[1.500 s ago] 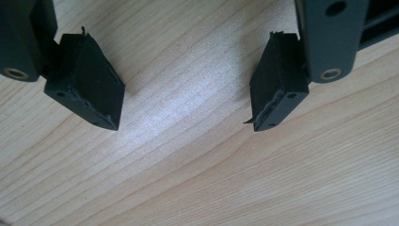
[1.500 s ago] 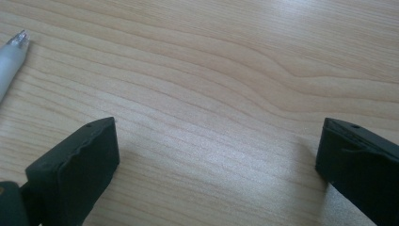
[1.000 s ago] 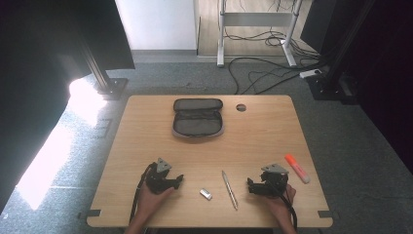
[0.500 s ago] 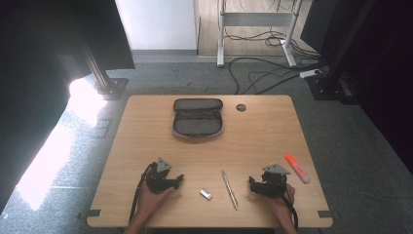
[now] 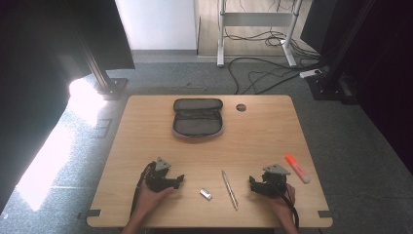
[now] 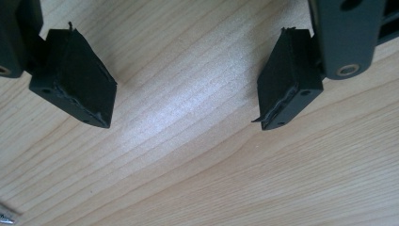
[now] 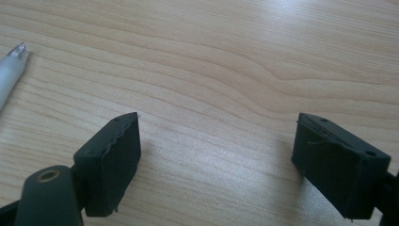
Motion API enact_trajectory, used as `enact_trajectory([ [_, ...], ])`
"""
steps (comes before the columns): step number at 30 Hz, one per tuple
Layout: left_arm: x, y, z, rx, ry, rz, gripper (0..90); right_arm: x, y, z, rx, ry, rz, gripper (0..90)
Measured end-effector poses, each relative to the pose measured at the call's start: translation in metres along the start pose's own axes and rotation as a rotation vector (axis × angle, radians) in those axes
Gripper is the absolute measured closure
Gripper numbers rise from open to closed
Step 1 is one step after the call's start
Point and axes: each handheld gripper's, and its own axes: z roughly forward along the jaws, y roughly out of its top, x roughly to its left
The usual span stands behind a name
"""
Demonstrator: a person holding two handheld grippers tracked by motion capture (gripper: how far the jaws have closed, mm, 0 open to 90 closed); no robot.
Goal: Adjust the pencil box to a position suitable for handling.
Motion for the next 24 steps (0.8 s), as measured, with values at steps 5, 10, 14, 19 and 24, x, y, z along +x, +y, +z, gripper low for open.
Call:
enact_trajectory([
  [5, -0.001, 0.0, 0.0, 0.002, 0.003, -0.004, 19.8, 0.0, 0.0, 0.0, -0.002, 0.001, -0.002, 15.8],
  [10, 0.0, 0.0, 0.0, -0.001, -0.012, -0.02, 17.9, 0.0, 0.0, 0.0, -0.001, -0.005, 0.001, 15.5],
  [14, 0.002, 0.001, -0.001, -0.004, -0.013, -0.047, 21.3, 0.001, -0.001, -0.001, -0.003, -0.004, 0.001, 16.1],
  [19, 0.008, 0.007, -0.001, -0.008, 0.031, -0.084, 24.8, 0.002, -0.002, -0.002, -0.006, -0.003, -0.005, 17.4],
  [24, 0.01, 0.018, -0.004, -0.024, 0.062, -0.096, 26.6, 0.001, -0.003, -0.004, -0.006, 0.005, -0.007, 17.5],
])
